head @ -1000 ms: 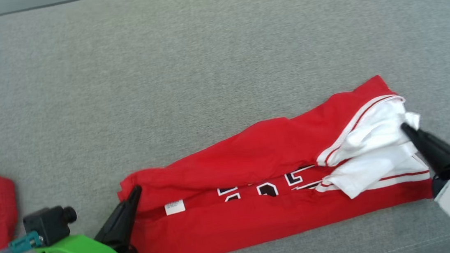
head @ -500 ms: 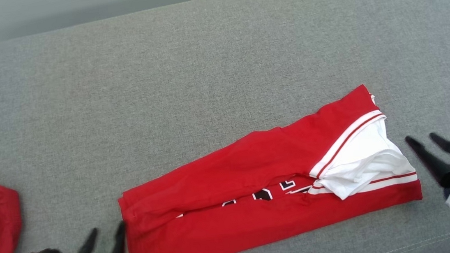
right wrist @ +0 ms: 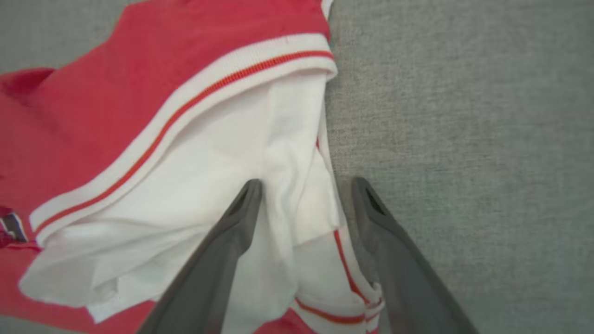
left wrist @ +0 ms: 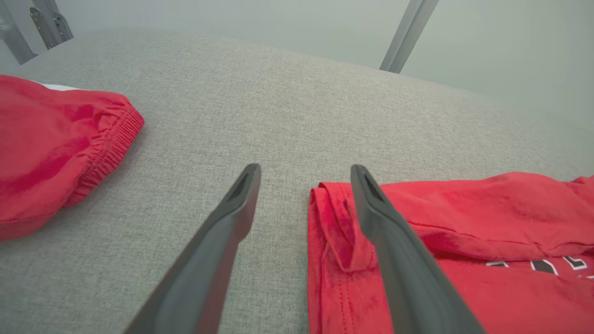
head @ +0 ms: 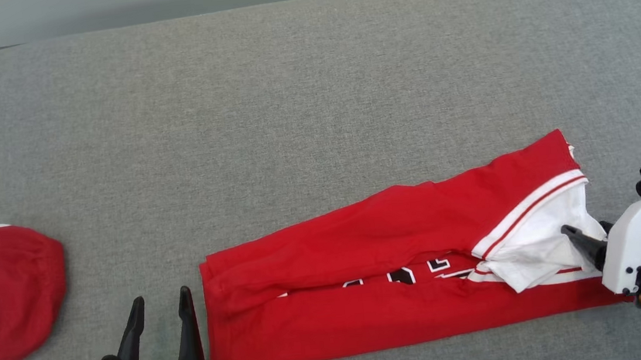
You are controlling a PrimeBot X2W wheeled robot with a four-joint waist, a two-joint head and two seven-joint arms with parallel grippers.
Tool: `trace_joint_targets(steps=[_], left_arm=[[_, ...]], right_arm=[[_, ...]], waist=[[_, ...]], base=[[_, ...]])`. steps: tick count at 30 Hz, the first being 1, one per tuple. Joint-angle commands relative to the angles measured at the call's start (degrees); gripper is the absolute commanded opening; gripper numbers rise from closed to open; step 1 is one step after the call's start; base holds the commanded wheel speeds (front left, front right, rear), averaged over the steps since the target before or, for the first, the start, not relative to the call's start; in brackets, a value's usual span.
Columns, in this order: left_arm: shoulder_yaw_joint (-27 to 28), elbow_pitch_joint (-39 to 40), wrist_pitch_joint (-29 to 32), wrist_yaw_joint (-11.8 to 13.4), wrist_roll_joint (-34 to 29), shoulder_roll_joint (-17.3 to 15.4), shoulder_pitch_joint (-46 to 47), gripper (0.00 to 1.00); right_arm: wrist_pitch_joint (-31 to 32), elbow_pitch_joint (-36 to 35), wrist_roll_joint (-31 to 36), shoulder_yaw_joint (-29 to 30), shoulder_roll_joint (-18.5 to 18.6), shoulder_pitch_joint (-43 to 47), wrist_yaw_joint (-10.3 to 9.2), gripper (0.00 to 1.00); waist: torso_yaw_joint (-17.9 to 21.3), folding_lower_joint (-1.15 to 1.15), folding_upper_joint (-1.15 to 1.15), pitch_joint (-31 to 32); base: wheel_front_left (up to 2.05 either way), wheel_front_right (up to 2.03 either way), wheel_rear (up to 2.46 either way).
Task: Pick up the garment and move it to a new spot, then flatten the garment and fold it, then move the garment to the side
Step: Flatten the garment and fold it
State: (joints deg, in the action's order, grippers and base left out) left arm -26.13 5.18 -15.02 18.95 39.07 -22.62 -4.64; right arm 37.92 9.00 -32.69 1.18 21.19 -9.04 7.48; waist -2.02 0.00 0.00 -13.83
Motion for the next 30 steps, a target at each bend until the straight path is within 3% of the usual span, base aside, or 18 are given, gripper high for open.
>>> trace_joint_targets(steps=[1, 5, 6, 7, 12, 21, 25, 30], left_arm=[[1.6, -0.8, -0.2, -1.4, -2.3, 1.3, -1.1, 1.00], [6.4, -3.3, -0.2, -6.6, -7.6, 6.6, -2.3, 1.00], [7.6, -3.9, -0.2, -8.0, -8.8, 7.8, -2.6, 1.00], [8.7, -4.5, -0.2, -9.2, -10.1, 8.9, -3.0, 1.00], [13.8, -7.2, -0.2, -14.1, -14.3, 13.4, -5.3, 1.00], [19.8, -9.3, -0.2, -20.7, -20.3, 17.7, -7.0, 1.00], [21.5, -9.8, -0.2, -22.1, -21.7, 18.7, -7.4, 1.00], [22.4, -9.9, -0.2, -23.1, -22.4, 19.5, -7.7, 1.00]], right_arm=[[0.3, 1.8, 0.7, -1.0, -0.7, -1.1, 0.02, 1.00], [0.1, 6.8, -1.6, -4.2, -3.1, -1.8, 0.05, 1.00], [-0.3, 7.5, -2.9, -5.4, -3.6, -1.7, 0.22, 0.30], [-0.6, 8.0, -4.6, -6.3, -3.8, -1.5, 0.24, 0.00], [-6.7, 11.0, -10.5, -5.2, -0.8, -1.3, 0.00, 0.00], [-10.9, 15.5, -15.2, 6.2, 8.9, -0.9, -0.02, 0.00], [-11.1, 10.2, -17.0, 8.3, 10.2, 0.9, 0.02, 0.00], [-7.8, -5.0, -19.8, 2.0, 8.5, 5.0, 0.02, 0.00]], waist=[[-1.7, 0.00, 0.00, 0.2], [-3.3, 0.00, 0.00, 1.6], [-3.5, 0.00, 0.00, 2.1], [-3.7, 0.00, 0.00, 2.7], [-3.5, 0.00, 0.00, 5.8], [-3.0, 0.00, 0.00, 8.9], [-2.9, 0.00, 0.00, 10.0], [-1.7, 0.00, 0.00, 10.5]], base=[[0.00, 0.00, 0.00], [0.00, 0.00, 0.00], [0.00, 0.00, 0.00], [0.00, 0.00, 0.00], [0.00, 0.00, 0.00], [0.00, 0.00, 0.00], [0.00, 0.00, 0.00], [0.00, 0.00, 0.00]])
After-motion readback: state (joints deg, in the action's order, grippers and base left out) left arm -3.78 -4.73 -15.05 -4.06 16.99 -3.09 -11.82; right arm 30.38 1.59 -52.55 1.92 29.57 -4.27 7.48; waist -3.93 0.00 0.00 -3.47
